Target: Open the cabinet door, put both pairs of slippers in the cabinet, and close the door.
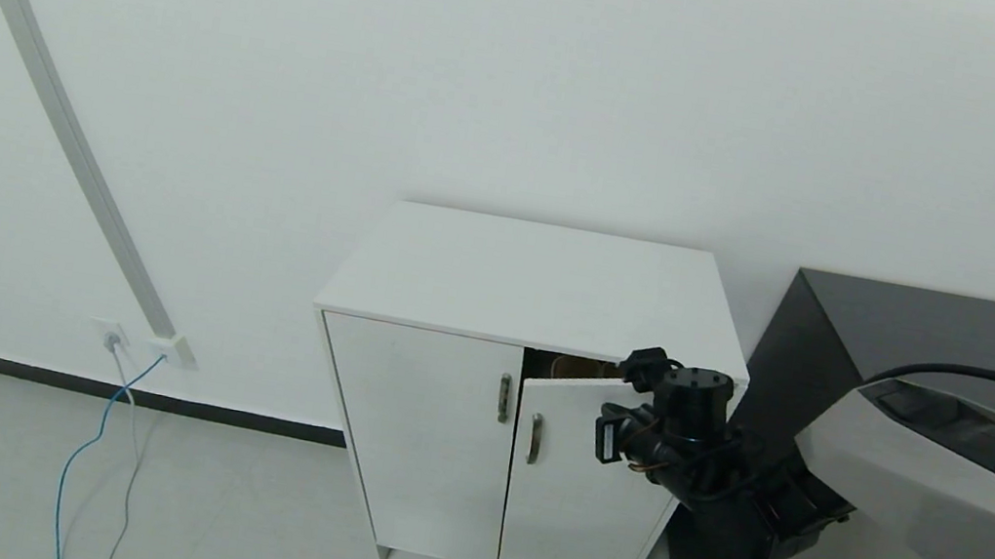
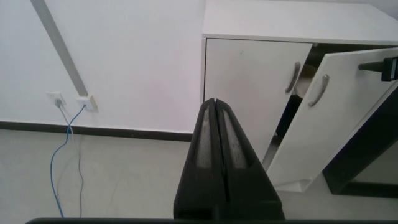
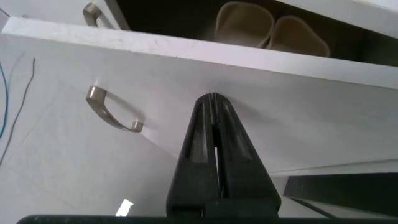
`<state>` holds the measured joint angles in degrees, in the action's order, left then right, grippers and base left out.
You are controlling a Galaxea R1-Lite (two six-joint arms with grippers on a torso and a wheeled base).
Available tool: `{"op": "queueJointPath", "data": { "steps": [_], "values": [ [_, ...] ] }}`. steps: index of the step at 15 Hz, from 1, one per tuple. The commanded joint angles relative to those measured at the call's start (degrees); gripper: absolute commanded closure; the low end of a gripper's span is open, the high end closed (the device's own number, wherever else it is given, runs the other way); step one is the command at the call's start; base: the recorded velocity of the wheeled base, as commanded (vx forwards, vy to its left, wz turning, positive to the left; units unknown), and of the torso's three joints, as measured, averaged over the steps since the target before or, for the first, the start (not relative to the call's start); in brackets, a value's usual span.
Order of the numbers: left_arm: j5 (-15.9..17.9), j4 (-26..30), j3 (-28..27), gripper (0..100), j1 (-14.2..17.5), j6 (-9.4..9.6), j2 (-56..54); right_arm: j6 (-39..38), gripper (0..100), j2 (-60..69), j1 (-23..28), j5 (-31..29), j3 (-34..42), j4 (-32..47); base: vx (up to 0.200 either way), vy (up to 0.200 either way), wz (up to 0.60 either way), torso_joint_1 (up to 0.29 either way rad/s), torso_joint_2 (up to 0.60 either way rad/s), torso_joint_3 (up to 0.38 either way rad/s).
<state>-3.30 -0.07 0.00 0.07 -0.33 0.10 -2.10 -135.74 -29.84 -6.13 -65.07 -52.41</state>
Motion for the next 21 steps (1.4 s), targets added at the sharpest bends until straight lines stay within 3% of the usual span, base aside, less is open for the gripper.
{"op": "queueJointPath", "data": {
  "steps": [1,9,21],
  "values": [
    [0.0,0.0,0.0,100,0.0,-0.02,0.0,0.0,100,-1.5,0.4,0.0,-2.0,0.7,0.0,0.0,0.0,0.0,0.0,0.0],
    [-0.1,0.0,0.0,100,0.0,-0.11,0.0,0.0,100,-4.0,1.6,0.0,-6.0,0.8,0.0,0.0,0.0,0.0,0.0,0.0],
    [-0.1,0.0,0.0,100,0.0,-0.11,0.0,-0.1,100,-4.4,3.1,0.0,-6.3,0.7,0.0,0.0,0.0,0.0,0.0,0.0]
  ]
}}
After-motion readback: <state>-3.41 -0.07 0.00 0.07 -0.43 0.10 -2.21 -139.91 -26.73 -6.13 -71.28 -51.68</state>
